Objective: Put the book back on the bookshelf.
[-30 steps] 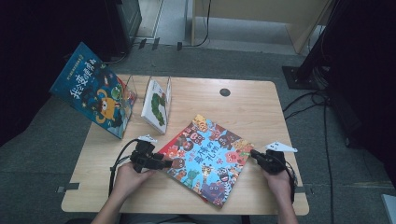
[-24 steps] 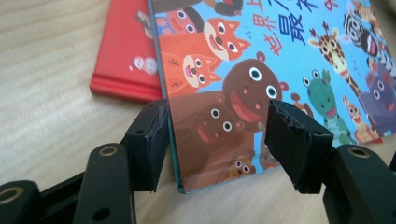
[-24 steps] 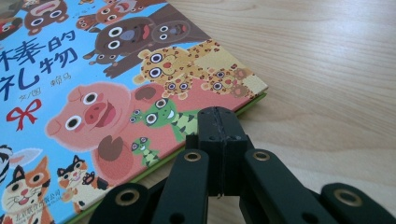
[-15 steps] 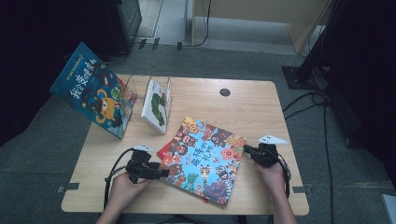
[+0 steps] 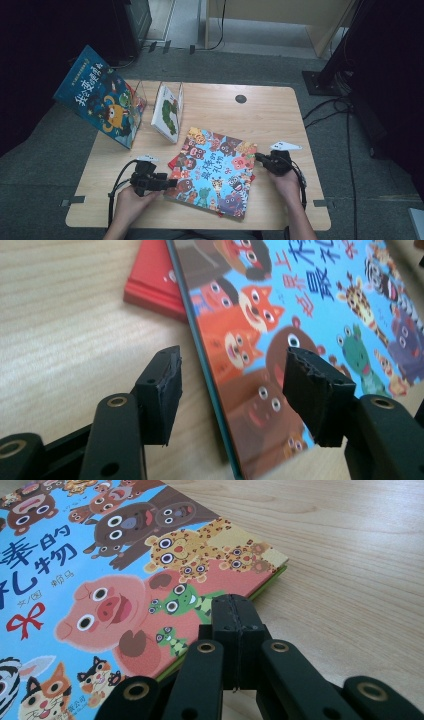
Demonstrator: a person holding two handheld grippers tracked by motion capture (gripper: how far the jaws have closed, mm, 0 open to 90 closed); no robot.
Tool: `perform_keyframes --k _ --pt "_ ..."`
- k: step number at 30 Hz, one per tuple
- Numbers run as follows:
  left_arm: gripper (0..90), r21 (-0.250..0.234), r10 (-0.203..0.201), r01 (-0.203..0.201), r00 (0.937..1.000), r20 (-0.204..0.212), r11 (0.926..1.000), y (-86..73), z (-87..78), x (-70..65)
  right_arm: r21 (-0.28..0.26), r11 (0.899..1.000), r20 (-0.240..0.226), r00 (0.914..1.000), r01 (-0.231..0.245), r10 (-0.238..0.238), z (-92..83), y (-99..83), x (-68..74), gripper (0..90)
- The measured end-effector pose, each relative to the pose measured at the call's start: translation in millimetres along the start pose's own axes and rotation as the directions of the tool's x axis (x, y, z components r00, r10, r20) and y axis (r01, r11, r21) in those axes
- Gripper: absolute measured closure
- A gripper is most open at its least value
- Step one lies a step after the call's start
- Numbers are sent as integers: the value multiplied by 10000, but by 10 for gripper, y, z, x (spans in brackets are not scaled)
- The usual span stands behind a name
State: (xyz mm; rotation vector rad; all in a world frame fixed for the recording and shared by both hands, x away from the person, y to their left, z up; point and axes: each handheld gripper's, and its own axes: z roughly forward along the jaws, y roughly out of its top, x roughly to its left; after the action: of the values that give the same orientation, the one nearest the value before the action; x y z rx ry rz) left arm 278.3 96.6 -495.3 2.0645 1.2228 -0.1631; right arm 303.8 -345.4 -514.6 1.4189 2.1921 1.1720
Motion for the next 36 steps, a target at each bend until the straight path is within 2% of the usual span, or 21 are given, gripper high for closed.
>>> perform_keyframes --k 10,13,14,17,21,23,26,29,32,34,36 --pt "417 137 -216 217 9997 -75 9997 72 95 48 89 9996 -122 9996 257 -256 15 2 77 900" --pt "430 278 -118 122 9998 -143 9995 98 106 41 95 9995 -117 9995 300 -299 15 -2 98 900" --pt "431 364 97 -89 9997 -223 9993 105 111 27 100 9994 -140 9994 317 -315 12 -6 98 900" --pt "421 413 344 -338 9993 -130 9986 113 136 0 143 9994 -170 9994 300 -298 0 -24 111 900" --pt "387 440 442 -434 9989 -185 9981 124 154 -29 247 9988 -202 9989 420 -415 -23 -58 141 900" --pt "381 449 238 -236 9997 -41 9987 146 160 -7 289 9986 -228 9988 445 -438 -40 -75 164 900" --pt "380 523 -408 386 9983 416 9979 197 167 60 289 9983 -302 9983 513 -504 -68 -103 197 900" --pt "380 653 -390 365 9985 386 9972 211 165 58 294 9984 -436 9979 488 -475 -100 -132 237 900" --pt "372 911 -781 739 9960 430 9931 242 168 59 291 9985 -550 9975 458 -441 -121 -143 263 900" --pt "402 983 -954 908 9945 426 9910 244 164 61 257 9986 -684 9967 459 -441 -118 -139 277 900" --pt "434 1043 -920 885 9953 288 9906 243 157 57 281 9981 -696 9962 542 -521 -123 -137 293 900"
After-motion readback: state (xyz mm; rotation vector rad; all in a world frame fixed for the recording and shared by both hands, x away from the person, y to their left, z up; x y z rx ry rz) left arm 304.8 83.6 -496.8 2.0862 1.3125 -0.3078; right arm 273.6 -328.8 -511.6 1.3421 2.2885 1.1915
